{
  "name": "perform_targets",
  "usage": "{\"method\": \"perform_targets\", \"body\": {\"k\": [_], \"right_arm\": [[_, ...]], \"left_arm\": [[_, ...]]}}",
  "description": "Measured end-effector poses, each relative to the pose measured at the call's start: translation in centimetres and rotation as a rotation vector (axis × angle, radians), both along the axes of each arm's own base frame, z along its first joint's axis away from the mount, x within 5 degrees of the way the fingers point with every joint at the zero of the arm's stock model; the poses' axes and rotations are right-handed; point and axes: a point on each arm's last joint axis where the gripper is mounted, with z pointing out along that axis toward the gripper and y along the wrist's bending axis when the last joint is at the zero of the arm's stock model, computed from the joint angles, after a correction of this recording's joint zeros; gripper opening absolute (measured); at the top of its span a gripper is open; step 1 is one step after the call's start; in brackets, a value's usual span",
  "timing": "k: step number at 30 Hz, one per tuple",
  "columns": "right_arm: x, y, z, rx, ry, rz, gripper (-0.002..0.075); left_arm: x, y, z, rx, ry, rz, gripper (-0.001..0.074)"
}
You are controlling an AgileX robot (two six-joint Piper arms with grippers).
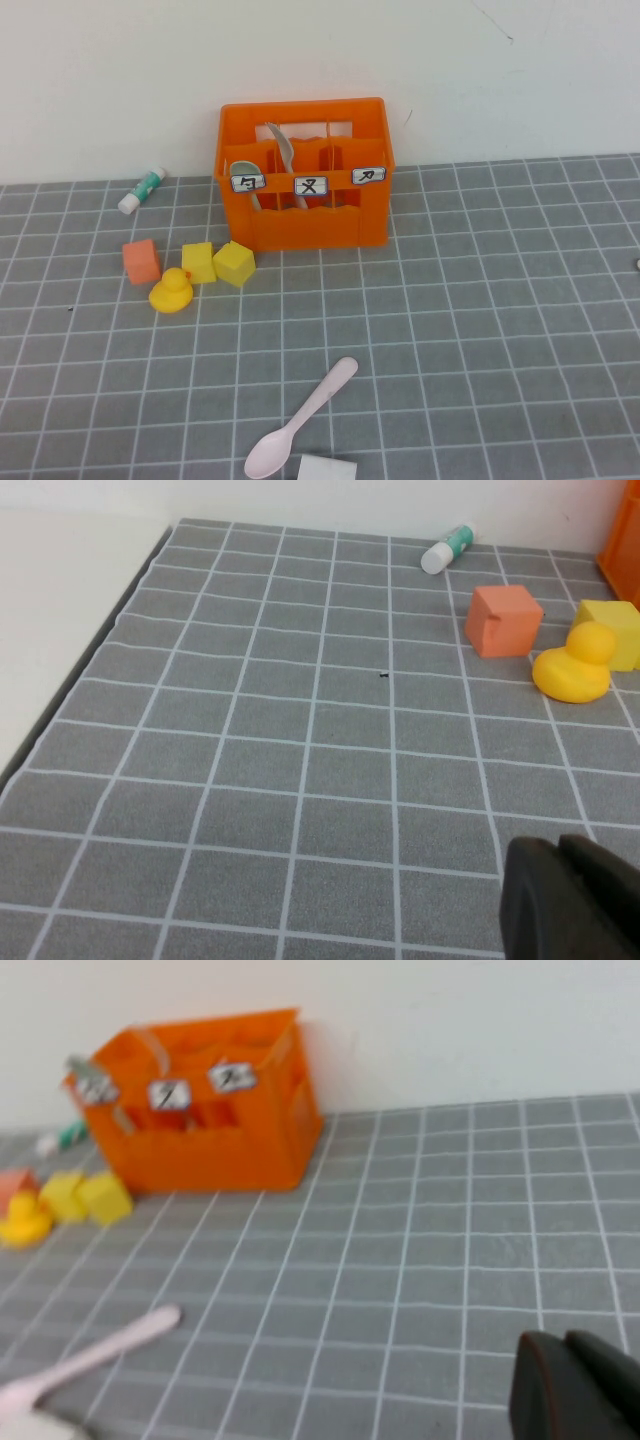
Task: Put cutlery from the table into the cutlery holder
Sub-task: Pick up the spoon
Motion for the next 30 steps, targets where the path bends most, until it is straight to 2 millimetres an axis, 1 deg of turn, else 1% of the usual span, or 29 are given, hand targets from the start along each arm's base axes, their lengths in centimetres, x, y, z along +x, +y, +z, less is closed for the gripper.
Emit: {"method": "perform_targets", "body": {"k": [3,7,11,15,20,24,30], "right_arm": [[0.0,0.4,2.3,-0.085,0.042,0.072,-0.0003],[0.8,0.9,5.2,-0.131,0.104,0.164,-0.0003],[2.6,1.3,7.5,-0.224,0.125,0.265,-0.0003],[5.1,1.9,8.8,-0.313,0.197,0.407,-0.0003],[9.2,2.8,9.0,-0.350,0.373,0.614,-0.0003],[11.6,4.4,8.7,-0.429,0.423,0.747,-0.0003],[14.6,8.9,7.4,-0.651,0.398,0.946,-0.0003]], "left_arm": [[0.0,0.0,0.0,0.000,0.000,0.000,0.0000],[0.0,0.0,0.0,0.000,0.000,0.000,0.0000],[0.0,0.0,0.0,0.000,0.000,0.000,-0.0001],[0.0,0.0,0.0,0.000,0.000,0.000,-0.0001],[0.0,0.0,0.0,0.000,0.000,0.000,-0.0001],[0.0,0.0,0.0,0.000,0.000,0.000,-0.0001],[0.0,0.0,0.0,0.004,0.000,-0.001,-0.0001]]}}
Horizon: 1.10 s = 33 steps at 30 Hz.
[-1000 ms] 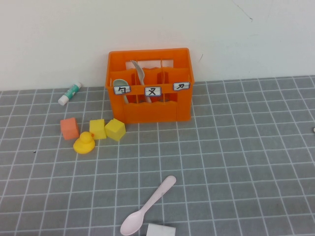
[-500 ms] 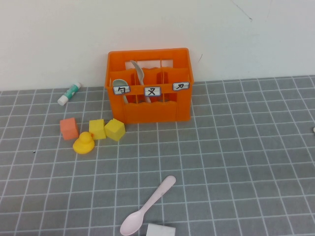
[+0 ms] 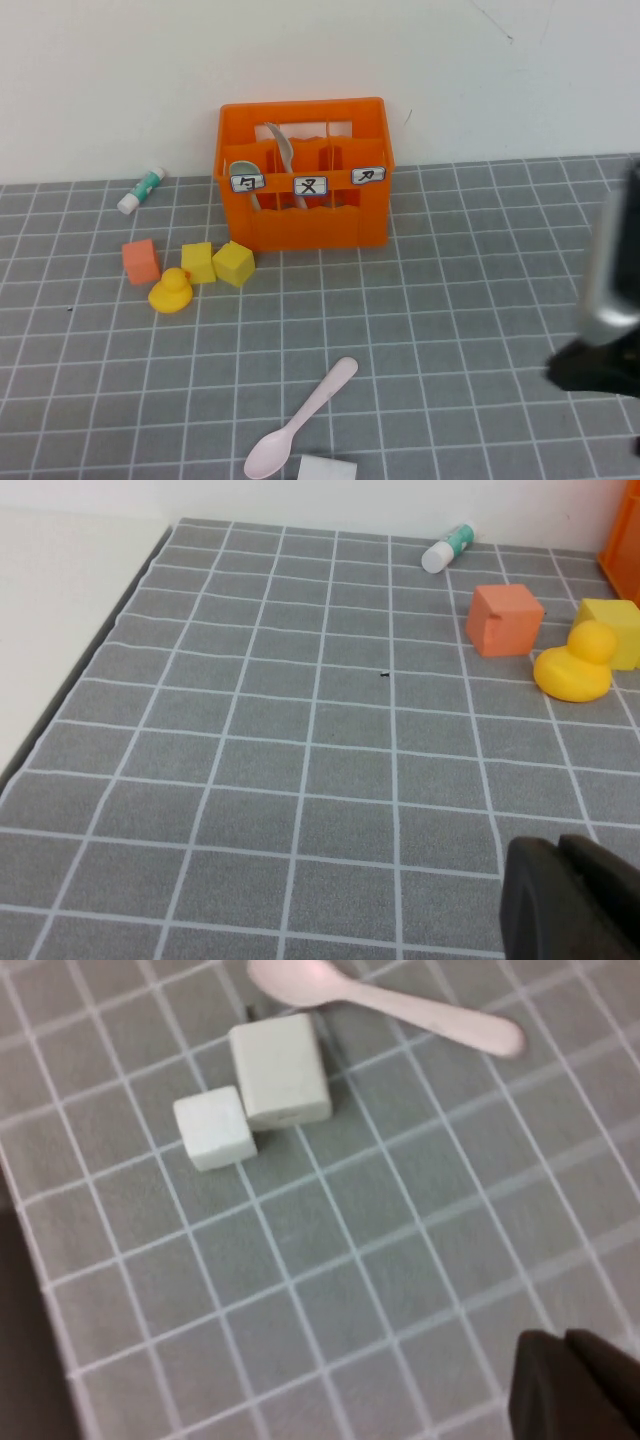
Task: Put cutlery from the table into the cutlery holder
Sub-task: Pick up the spoon
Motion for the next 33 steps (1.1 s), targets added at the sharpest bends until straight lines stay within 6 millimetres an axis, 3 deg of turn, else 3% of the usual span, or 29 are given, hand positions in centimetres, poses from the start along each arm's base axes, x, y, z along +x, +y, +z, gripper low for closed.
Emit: {"method": "perform_targets", "body": {"k": [5,9,16,18,24,33], "right_arm": [[2.0,4.8,-1.4,-0.081,-0.079,0.239,0.0003],[3.8,8.8,-2.4,-0.127,-0.077,0.385,0.0079],[6.7,14.5,-4.9,-0.300,-0.081,0.646,0.0403],[7.3,15.8,-6.1,-0.375,-0.101,0.733,0.0451],[8.6,19.1,-8.3,-0.530,-0.205,0.915,0.0468],[9.0,22.4,-11.7,-0.556,-0.278,0.981,0.0468]], "left_arm": [[0.0,0.0,0.0,0.000,0.000,0.000,-0.0001],[0.0,0.0,0.0,0.000,0.000,0.000,-0.0001],[0.0,0.0,0.0,0.000,0.000,0.000,-0.0001],[0.0,0.0,0.0,0.000,0.000,0.000,-0.0001],[0.0,0.0,0.0,0.000,0.000,0.000,-0.0001],[0.0,0.0,0.0,0.000,0.000,0.000,-0.0001]]}}
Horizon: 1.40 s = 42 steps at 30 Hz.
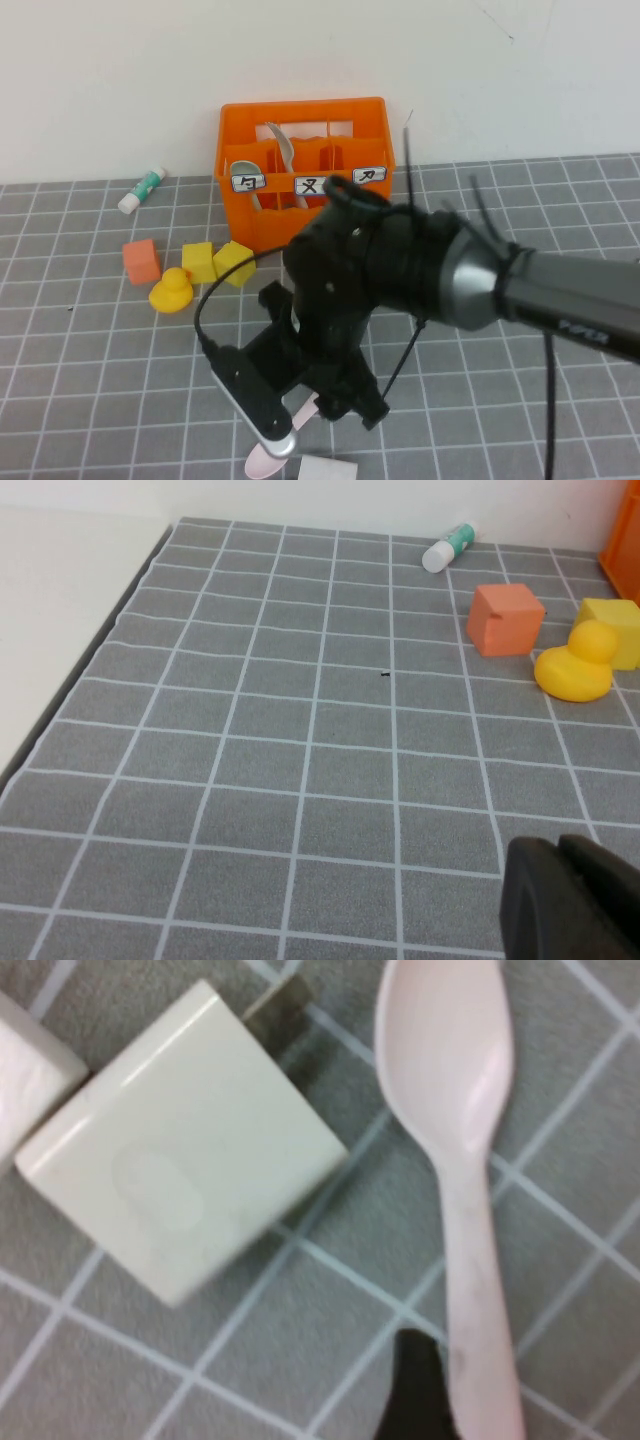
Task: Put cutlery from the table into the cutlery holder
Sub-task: Pick up the spoon
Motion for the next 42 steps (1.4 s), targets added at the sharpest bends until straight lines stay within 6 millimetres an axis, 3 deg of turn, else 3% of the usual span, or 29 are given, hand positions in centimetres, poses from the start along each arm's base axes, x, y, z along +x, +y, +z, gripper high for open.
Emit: {"method": "perform_targets", "body": {"k": [11,25,42], "right_arm": [[-0.1,0.8,-2.9,-0.009,0.083,0.013,0.0468],[0.0,1.0,-5.1,-0.039,0.134,-0.033,0.0459],[0.4,0.2,-5.3,-0.067,0.171,-0.338,0.0133]], "left_arm": [[0.0,0.0,0.0,-0.002,0.000,0.001,-0.0001],[0.0,0.0,0.0,-0.002,0.000,0.001,-0.0001],[0.0,0.0,0.0,0.002,0.000,0.000,-0.0001]]}}
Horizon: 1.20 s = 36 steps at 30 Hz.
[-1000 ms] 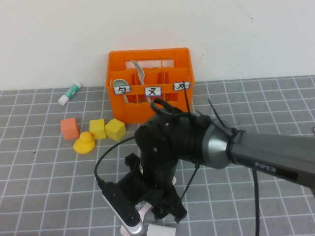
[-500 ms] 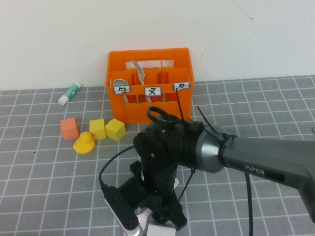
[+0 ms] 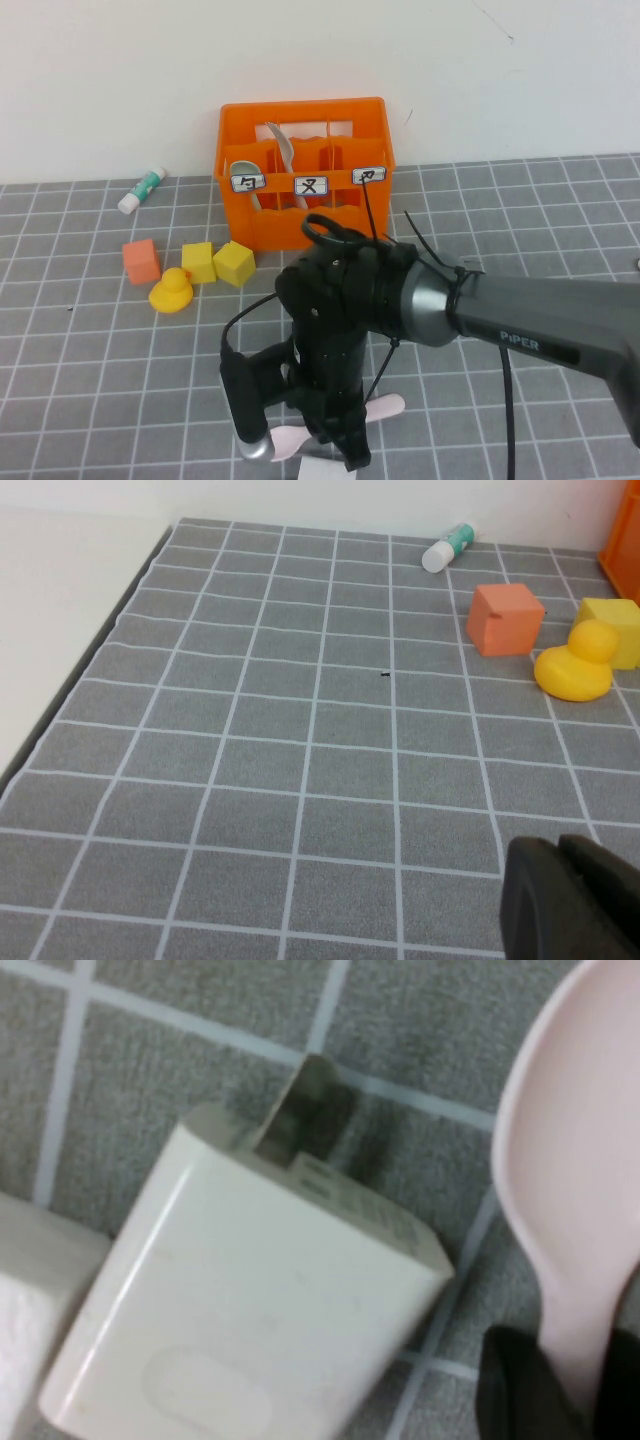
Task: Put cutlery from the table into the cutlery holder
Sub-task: Pick up the spoon, then place the spoon on the box
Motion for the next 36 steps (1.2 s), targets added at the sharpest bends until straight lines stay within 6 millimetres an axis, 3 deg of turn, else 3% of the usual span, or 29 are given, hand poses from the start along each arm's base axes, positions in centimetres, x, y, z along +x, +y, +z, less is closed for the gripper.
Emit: {"method": "perform_targets", "body": {"k": [6,13,16,26,36], "right_arm": [[0.9,-0.4,1.2,0.062,-0.005,-0.161,0.0133],[1.4,-0.6,8.7,0.476,-0.102,-0.468,0.0133],[0.9,-1.2,10.5,0.675,-0.154,-0.576,0.0133],[1.3,-5.0,11.3,1.342,-0.466,-0.933,0.0133],[4.6,-7.9,13.9,1.615,-0.659,-1.081,0.0133]], "left_arm": [[0.0,0.0,0.0,0.000,0.000,0.000,-0.0001],[0.0,0.0,0.0,0.000,0.000,0.000,-0.0001],[0.0,0.0,0.0,0.000,0.000,0.000,-0.0001],[0.0,0.0,0.0,0.000,0.000,0.000,-0.0001],[0.0,0.0,0.0,-0.004,0.000,0.001,-0.0001]]}}
